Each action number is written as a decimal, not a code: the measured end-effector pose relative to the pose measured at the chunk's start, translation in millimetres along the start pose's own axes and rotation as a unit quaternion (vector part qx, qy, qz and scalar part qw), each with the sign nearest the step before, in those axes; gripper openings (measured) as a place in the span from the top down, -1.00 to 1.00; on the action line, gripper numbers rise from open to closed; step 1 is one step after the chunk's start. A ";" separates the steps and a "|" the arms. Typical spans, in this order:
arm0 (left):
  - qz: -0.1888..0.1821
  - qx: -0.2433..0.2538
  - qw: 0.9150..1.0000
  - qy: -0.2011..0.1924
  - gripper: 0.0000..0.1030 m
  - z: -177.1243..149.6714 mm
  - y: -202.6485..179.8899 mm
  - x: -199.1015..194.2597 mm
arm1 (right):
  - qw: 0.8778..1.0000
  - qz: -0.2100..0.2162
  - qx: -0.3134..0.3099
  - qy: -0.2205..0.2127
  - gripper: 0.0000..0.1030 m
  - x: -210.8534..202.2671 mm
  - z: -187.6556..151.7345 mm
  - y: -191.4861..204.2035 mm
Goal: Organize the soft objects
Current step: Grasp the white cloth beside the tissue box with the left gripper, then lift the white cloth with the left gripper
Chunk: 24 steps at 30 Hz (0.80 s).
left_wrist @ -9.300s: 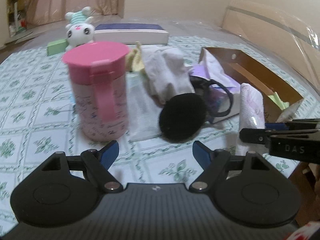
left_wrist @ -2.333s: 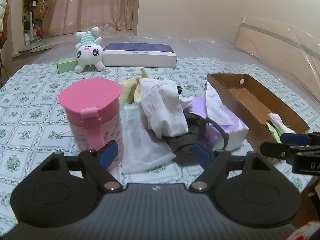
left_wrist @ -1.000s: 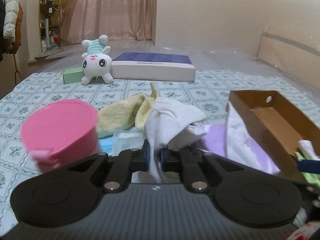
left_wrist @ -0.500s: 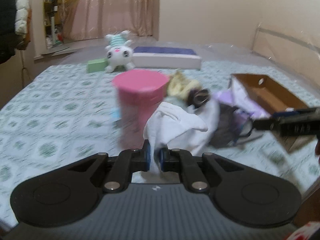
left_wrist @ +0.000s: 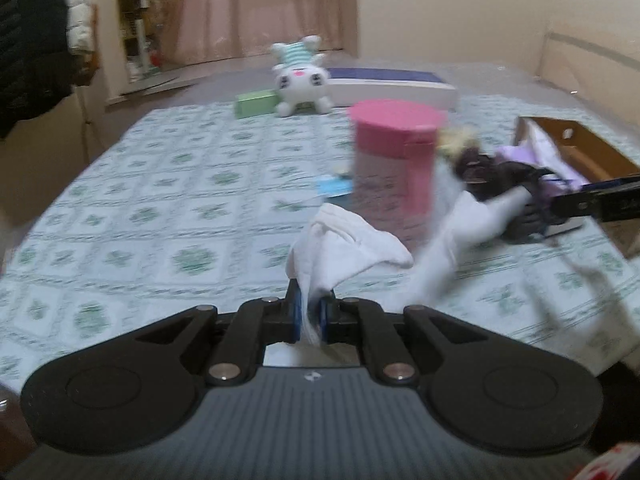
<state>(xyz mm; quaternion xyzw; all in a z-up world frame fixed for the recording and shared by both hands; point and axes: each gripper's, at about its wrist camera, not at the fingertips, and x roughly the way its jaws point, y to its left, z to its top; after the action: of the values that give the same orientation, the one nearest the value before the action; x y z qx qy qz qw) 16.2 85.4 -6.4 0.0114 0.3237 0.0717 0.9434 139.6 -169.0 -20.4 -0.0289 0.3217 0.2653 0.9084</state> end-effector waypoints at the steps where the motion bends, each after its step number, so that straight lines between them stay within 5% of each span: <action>1: 0.012 0.000 1.000 0.001 0.86 -1.3 7.5 -1.8 | 1.000 0.002 0.000 0.000 -0.39 1.1 0.1 1.7; 5: 0.006 -0.004 1.000 0.015 0.85 2.7 18.2 3.9 | 1.000 0.007 0.006 0.004 -0.39 4.5 -1.2 4.8; 12: -0.108 0.021 0.993 0.047 0.73 3.3 -31.8 37.2 | 1.000 -0.005 0.017 0.010 -0.39 3.2 -8.5 -0.1; 16: -0.144 0.022 0.987 0.070 0.25 0.0 -56.8 57.2 | 0.999 -0.012 0.027 0.013 -0.39 2.3 -12.0 -7.9; 20: -0.104 0.060 0.991 0.056 -0.53 -4.7 -62.2 49.4 | 0.999 -0.012 0.032 0.012 -0.39 2.4 -14.5 -12.9; 24: -0.069 0.043 0.994 0.072 -0.67 -8.0 -45.3 46.4 | 0.999 -0.006 0.037 0.012 -0.39 7.1 -16.5 -12.6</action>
<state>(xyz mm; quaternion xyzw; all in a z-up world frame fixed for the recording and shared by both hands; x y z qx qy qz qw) 53.3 47.0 -44.1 0.0239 0.3937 -0.0070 0.9189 141.1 -180.2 -39.2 -0.0007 0.3419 0.2470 0.9067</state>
